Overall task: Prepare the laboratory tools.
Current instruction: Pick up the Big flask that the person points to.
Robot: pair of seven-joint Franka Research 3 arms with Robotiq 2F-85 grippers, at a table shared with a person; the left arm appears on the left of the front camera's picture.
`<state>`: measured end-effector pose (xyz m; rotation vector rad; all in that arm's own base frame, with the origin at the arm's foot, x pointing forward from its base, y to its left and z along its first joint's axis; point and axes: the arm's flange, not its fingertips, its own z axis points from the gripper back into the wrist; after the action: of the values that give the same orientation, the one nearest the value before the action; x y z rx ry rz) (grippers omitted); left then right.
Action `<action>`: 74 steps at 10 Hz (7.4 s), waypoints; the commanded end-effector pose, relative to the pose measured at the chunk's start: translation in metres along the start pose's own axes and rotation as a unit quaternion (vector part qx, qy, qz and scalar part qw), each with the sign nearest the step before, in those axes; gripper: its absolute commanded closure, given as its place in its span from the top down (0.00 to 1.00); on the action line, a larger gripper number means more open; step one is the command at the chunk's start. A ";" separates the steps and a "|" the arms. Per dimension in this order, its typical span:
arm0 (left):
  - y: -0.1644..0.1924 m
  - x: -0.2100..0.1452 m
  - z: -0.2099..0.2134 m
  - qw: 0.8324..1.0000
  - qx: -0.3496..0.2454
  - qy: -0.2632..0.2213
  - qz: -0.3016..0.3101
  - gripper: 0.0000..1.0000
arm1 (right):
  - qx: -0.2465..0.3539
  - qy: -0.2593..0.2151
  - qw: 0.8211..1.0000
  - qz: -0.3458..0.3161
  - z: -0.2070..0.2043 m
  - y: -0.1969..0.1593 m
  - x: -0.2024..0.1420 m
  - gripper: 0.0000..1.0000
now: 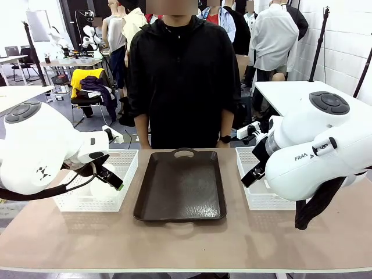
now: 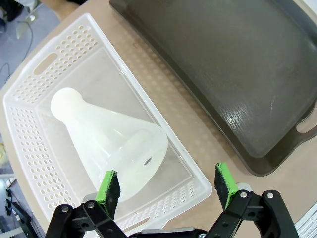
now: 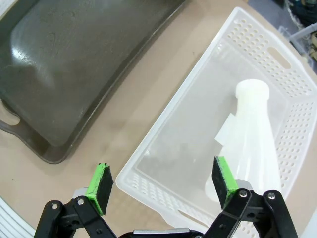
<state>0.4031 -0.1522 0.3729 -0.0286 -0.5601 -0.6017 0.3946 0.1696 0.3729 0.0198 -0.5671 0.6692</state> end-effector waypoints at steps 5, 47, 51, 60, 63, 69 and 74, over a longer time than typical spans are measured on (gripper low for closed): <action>0.016 -0.012 0.032 0.998 -0.042 -0.036 0.000 1.00 | 0.039 0.011 0.999 0.002 0.018 0.004 0.012 1.00; 0.174 -0.136 0.091 0.887 -0.393 -0.186 0.157 1.00 | 0.281 -0.049 0.896 -0.339 0.117 -0.225 -0.127 1.00; 0.174 -0.136 0.091 0.887 -0.393 -0.186 0.157 1.00 | 0.281 -0.049 0.896 -0.339 0.117 -0.225 -0.127 1.00; 0.174 -0.136 0.091 0.887 -0.393 -0.186 0.157 1.00 | 0.056 0.038 0.977 -0.200 0.148 -0.164 -0.027 1.00; 0.174 -0.136 0.091 0.887 -0.393 -0.186 0.157 1.00 | -0.066 0.129 0.989 -0.034 0.089 -0.108 0.056 1.00; 0.174 -0.136 0.091 0.887 -0.393 -0.186 0.157 1.00 | -0.144 0.168 0.975 0.022 -0.006 -0.115 0.096 1.00; 0.174 -0.136 0.091 0.887 -0.393 -0.186 0.157 1.00 | 0.000 0.174 0.983 -0.061 -0.031 -0.141 0.109 1.00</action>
<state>0.3615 0.0797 0.4050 -1.0027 -0.6303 -0.4676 0.5552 0.1334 0.4177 -0.1170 -0.2636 0.5377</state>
